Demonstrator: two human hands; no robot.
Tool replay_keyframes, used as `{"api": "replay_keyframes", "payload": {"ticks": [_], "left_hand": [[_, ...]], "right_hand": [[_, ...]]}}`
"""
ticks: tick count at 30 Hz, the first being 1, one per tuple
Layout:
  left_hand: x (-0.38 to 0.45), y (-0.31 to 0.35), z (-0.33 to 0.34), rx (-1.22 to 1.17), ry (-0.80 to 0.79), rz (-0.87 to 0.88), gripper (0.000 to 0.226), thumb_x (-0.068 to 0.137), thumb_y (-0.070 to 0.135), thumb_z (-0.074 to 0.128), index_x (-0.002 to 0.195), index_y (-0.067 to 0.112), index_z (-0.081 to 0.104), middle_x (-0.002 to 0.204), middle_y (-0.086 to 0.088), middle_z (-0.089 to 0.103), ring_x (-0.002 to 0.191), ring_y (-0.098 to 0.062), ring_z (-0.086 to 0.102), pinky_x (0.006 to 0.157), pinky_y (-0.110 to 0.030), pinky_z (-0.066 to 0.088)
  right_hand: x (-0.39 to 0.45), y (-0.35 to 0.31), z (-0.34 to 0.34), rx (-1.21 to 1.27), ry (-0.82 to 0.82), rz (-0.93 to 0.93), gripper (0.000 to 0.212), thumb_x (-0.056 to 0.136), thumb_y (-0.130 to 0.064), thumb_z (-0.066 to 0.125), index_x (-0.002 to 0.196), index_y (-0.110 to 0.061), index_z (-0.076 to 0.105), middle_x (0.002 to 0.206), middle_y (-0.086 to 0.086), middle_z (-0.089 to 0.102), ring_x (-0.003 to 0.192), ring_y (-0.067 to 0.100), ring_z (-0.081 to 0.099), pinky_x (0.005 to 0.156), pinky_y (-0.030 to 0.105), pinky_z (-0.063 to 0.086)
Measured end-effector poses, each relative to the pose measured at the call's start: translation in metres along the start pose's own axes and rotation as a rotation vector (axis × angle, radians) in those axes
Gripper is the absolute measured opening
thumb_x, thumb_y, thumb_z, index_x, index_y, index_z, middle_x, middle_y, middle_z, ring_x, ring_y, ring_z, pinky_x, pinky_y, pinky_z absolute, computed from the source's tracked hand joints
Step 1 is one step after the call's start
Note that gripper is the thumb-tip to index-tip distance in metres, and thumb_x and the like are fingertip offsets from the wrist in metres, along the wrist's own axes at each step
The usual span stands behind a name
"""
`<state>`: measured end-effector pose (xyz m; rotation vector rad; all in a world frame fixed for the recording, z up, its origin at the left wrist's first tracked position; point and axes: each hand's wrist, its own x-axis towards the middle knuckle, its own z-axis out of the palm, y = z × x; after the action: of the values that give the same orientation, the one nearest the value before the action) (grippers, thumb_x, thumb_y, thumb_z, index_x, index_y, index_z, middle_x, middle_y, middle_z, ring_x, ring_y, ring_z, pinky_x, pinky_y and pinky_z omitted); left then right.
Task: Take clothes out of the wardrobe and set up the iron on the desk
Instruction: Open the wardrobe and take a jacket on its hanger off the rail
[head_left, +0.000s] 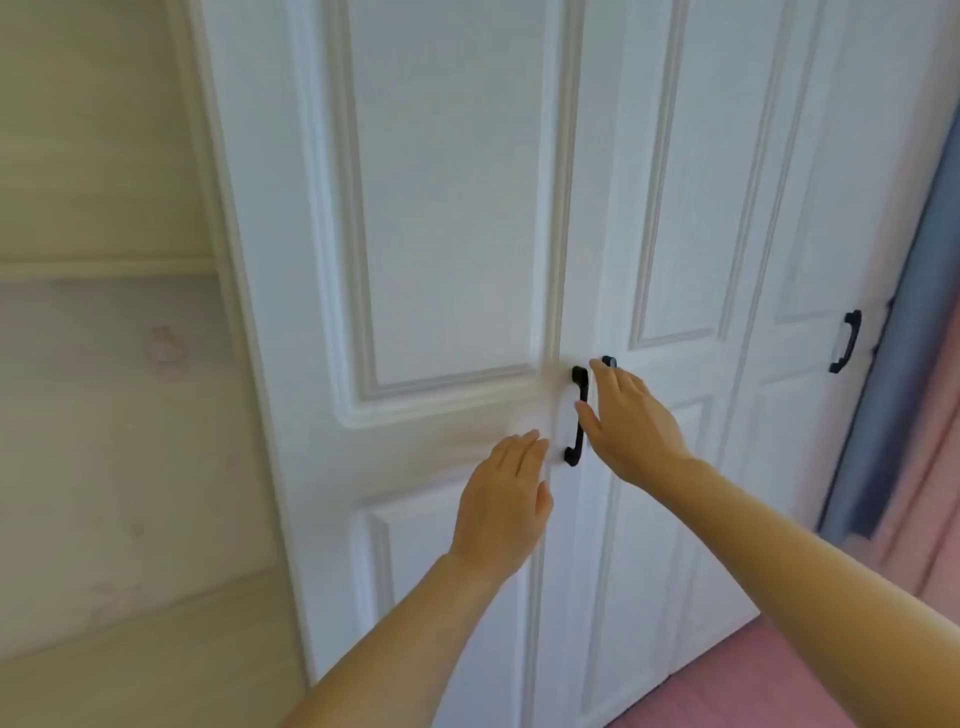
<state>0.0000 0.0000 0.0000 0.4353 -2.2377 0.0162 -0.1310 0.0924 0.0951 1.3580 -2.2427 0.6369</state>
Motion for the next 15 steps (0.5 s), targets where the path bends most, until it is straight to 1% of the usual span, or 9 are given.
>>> {"api": "replay_keyframes", "payload": {"ticks": [2,5,6,7,8,10,11,13,15], "left_hand": [[0.01,0.008,0.007,-0.143,-0.014,-0.064,0.048,0.09,0.017,0.059,0.137,0.012,0.047,0.138,-0.003,0.052,0.128,-0.019,0.049,0.104,-0.028,0.043],[0.024,0.023,0.016,-0.342,-0.069,-0.228,0.05,0.096,0.02,0.049,0.144,0.021,0.034,0.143,0.005,0.043,0.13,-0.008,0.041,0.097,-0.007,0.028],[0.028,0.028,0.021,-0.393,-0.081,-0.271,0.051,0.097,0.022,0.047,0.146,0.023,0.031,0.145,0.007,0.04,0.13,-0.006,0.04,0.095,-0.003,0.025],[0.032,0.032,0.027,-0.443,-0.081,-0.303,0.052,0.098,0.024,0.046,0.147,0.025,0.029,0.147,0.009,0.038,0.13,-0.005,0.04,0.096,-0.002,0.025],[0.037,0.035,0.03,-0.488,-0.074,-0.317,0.053,0.098,0.025,0.045,0.147,0.026,0.027,0.148,0.009,0.037,0.13,-0.005,0.041,0.099,-0.006,0.03],[0.044,0.04,0.039,-0.542,-0.083,-0.346,0.053,0.098,0.027,0.045,0.148,0.027,0.026,0.148,0.009,0.039,0.131,-0.008,0.042,0.106,-0.022,0.039],[0.047,0.042,0.043,-0.563,-0.08,-0.362,0.053,0.098,0.026,0.045,0.148,0.027,0.025,0.148,0.009,0.039,0.131,-0.009,0.043,0.106,-0.027,0.041],[0.053,0.045,0.045,-0.607,-0.061,-0.401,0.054,0.098,0.024,0.046,0.148,0.026,0.026,0.147,0.009,0.041,0.13,-0.01,0.044,0.106,-0.032,0.042],[0.055,0.049,0.045,-0.631,-0.036,-0.426,0.055,0.097,0.02,0.048,0.148,0.025,0.027,0.146,0.007,0.042,0.128,-0.012,0.046,0.105,-0.033,0.042]], "right_hand": [[0.015,0.007,0.003,0.046,0.007,0.001,0.054,0.099,-0.035,0.04,0.144,-0.009,0.025,0.138,0.009,0.047,0.128,0.024,0.043,0.091,0.033,0.045],[0.039,0.014,0.008,0.094,-0.005,0.025,0.055,0.098,-0.037,0.041,0.143,-0.008,0.025,0.132,0.009,0.051,0.123,0.025,0.047,0.081,0.032,0.046],[0.045,0.015,0.009,0.123,-0.007,0.04,0.055,0.098,-0.036,0.042,0.142,-0.008,0.026,0.13,0.009,0.052,0.121,0.026,0.049,0.081,0.033,0.047],[0.05,0.016,0.01,0.158,-0.002,0.051,0.053,0.097,-0.035,0.043,0.14,-0.008,0.029,0.128,0.01,0.053,0.118,0.027,0.05,0.082,0.034,0.048],[0.055,0.016,0.009,0.197,0.009,0.061,0.049,0.096,-0.034,0.043,0.137,-0.008,0.033,0.124,0.01,0.054,0.113,0.028,0.052,0.082,0.035,0.048],[0.063,0.016,0.007,0.325,-0.004,0.098,0.04,0.095,-0.032,0.044,0.127,-0.007,0.04,0.11,0.009,0.057,0.101,0.028,0.056,0.078,0.034,0.047],[0.067,0.015,0.007,0.397,-0.018,0.126,0.037,0.095,-0.032,0.045,0.122,-0.007,0.043,0.104,0.008,0.058,0.096,0.028,0.057,0.076,0.034,0.048],[0.073,0.012,0.004,0.507,-0.038,0.176,0.035,0.095,-0.032,0.046,0.12,-0.007,0.044,0.103,0.007,0.058,0.093,0.025,0.057,0.076,0.034,0.048],[0.076,0.011,0.001,0.567,-0.049,0.205,0.04,0.097,-0.032,0.047,0.127,-0.006,0.041,0.107,0.004,0.055,0.094,0.021,0.054,0.073,0.027,0.044]]}}
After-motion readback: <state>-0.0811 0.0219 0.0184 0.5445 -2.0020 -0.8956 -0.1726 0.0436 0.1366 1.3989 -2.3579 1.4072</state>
